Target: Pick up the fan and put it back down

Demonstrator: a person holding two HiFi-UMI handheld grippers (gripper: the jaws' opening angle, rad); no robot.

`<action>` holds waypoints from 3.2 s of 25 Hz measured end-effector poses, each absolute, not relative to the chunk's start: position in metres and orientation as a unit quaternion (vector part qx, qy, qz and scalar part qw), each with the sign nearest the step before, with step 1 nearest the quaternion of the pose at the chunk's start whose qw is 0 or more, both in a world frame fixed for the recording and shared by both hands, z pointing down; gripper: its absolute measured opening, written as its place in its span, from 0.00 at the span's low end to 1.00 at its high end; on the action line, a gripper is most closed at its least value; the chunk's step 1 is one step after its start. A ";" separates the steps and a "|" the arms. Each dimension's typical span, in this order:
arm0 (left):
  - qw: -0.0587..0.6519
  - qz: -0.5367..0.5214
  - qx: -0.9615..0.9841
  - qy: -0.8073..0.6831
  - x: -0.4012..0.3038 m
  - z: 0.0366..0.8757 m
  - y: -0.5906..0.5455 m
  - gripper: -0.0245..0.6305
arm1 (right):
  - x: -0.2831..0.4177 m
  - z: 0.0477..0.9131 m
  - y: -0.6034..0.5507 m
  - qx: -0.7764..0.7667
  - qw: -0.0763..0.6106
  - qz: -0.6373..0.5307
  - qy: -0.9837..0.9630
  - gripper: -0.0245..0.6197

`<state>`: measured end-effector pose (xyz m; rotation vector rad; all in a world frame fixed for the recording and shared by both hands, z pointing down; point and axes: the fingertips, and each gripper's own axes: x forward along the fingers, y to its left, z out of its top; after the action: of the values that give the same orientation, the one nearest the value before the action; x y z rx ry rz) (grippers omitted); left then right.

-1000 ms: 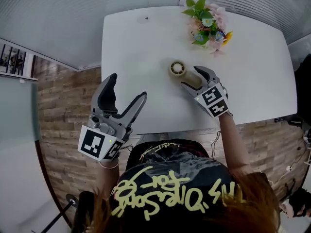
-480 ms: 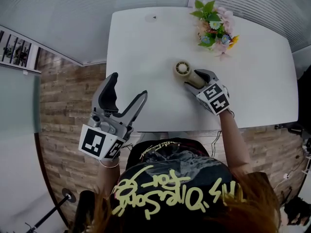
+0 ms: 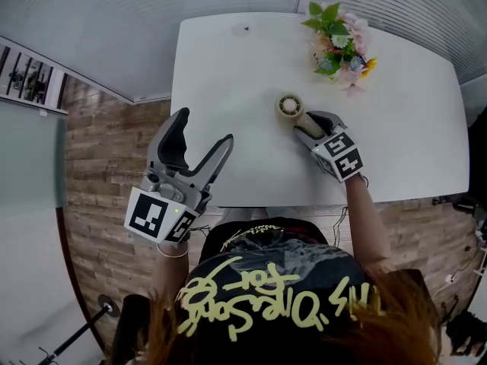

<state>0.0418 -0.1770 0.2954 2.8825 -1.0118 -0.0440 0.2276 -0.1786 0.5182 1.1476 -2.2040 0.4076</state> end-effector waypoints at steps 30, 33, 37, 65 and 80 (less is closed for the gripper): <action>0.027 -0.024 0.950 -0.310 0.048 0.285 -0.180 0.55 | 0.200 0.327 -0.159 0.509 0.085 0.004 -0.856 0.34; 0.024 -0.025 0.949 -0.313 0.046 0.282 -0.181 0.55 | 0.203 0.315 -0.158 0.510 0.078 -0.015 -0.856 0.34; 0.020 -0.028 0.948 -0.316 0.044 0.278 -0.182 0.54 | 0.204 0.301 -0.155 0.508 0.066 -0.027 -0.858 0.34; 0.028 -0.037 0.943 -0.328 0.032 0.280 -0.182 0.53 | 0.195 0.268 -0.148 0.505 0.018 -0.040 -0.862 0.34; 0.026 -0.039 0.938 -0.344 0.017 0.280 -0.183 0.52 | 0.178 0.279 -0.167 0.491 -0.003 -0.026 -0.871 0.34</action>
<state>0.0169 -0.1834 0.2796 2.8976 -1.0636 -0.1192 0.1780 -0.1665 0.2791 1.5451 -2.7403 -0.0803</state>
